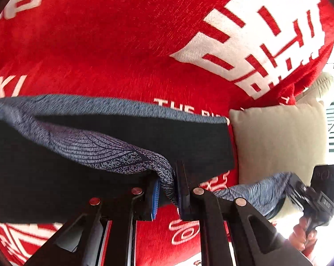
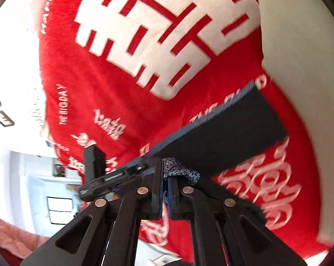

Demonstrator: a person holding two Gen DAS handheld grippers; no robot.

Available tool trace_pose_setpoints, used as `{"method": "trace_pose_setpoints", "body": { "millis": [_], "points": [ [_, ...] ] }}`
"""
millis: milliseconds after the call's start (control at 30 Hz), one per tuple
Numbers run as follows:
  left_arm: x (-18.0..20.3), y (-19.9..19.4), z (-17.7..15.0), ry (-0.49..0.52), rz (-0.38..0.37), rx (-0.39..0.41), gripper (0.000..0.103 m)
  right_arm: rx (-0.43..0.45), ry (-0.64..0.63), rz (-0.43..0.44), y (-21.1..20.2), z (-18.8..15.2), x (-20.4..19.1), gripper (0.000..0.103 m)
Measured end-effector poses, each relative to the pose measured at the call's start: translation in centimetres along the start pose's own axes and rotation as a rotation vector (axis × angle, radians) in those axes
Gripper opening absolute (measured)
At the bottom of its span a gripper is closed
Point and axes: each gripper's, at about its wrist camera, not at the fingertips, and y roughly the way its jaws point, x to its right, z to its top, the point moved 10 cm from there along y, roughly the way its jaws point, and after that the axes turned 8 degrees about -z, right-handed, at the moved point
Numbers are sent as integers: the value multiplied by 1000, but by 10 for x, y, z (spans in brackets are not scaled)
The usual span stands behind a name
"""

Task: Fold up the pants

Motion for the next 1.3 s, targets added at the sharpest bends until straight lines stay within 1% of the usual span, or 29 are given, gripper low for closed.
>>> {"method": "trace_pose_setpoints", "body": {
  "millis": [100,200,333,400,467,500,533,567,600,667,733,767,800,867,900,933,967,1000,1067,1133,1167,1200,1233,1300],
  "points": [
    [-4,17,13,5,20,-6,15,-19,-32,-78,25,28,18,3],
    [-9,35,23,23,61,-20,15,-35,-46,-157,55,52,40,3],
    [-14,53,29,71,127,-33,15,-73,-93,-262,96,69,62,3],
    [-14,57,30,75,137,-40,17,-92,-132,-311,112,73,70,3],
    [-14,55,32,83,157,-36,29,-102,-163,-352,121,75,75,3],
    [-13,51,34,90,175,-21,40,-104,-172,-377,124,77,78,3],
    [-11,47,36,96,178,-10,46,-105,-177,-403,125,78,80,4],
    [-8,40,39,104,173,3,46,-105,-180,-416,125,79,82,5],
    [-7,35,40,112,177,11,46,-98,-181,-436,123,81,83,9],
    [-7,23,43,140,211,28,47,-80,-178,-452,116,83,82,22],
    [-9,14,42,172,253,36,47,-48,-169,-466,104,84,79,59],
    [-11,10,39,190,276,38,47,-11,-168,-483,95,86,77,64],
    [-11,9,38,201,293,40,47,29,-174,-489,85,88,73,64],
    [-15,8,32,229,332,40,47,60,-182,-475,71,87,63,64],
    [-17,10,28,238,350,33,47,57,-190,-466,69,84,59,56],
    [-22,16,23,240,371,19,47,38,-208,-468,70,77,57,36],
    [-27,22,19,237,384,4,47,17,-221,-480,73,71,57,30],
    [-30,27,17,236,392,-2,47,-29,-246,-510,83,60,62,28],
    [-43,40,15,233,437,-1,47,-73,-274,-557,99,48,76,25],
    [-54,51,18,216,467,7,47,-105,-282,-612,116,40,96,25],
    [-60,55,22,202,470,21,47,-111,-280,-631,122,40,105,25],
    [-62,56,25,197,466,35,51,-109,-281,-647,129,42,112,22],
    [-63,57,30,197,461,55,60,-86,-295,-647,134,48,114,21],
    [-63,57,42,205,465,91,63,-37,-348,-667,138,60,110,21]
  ]
}}
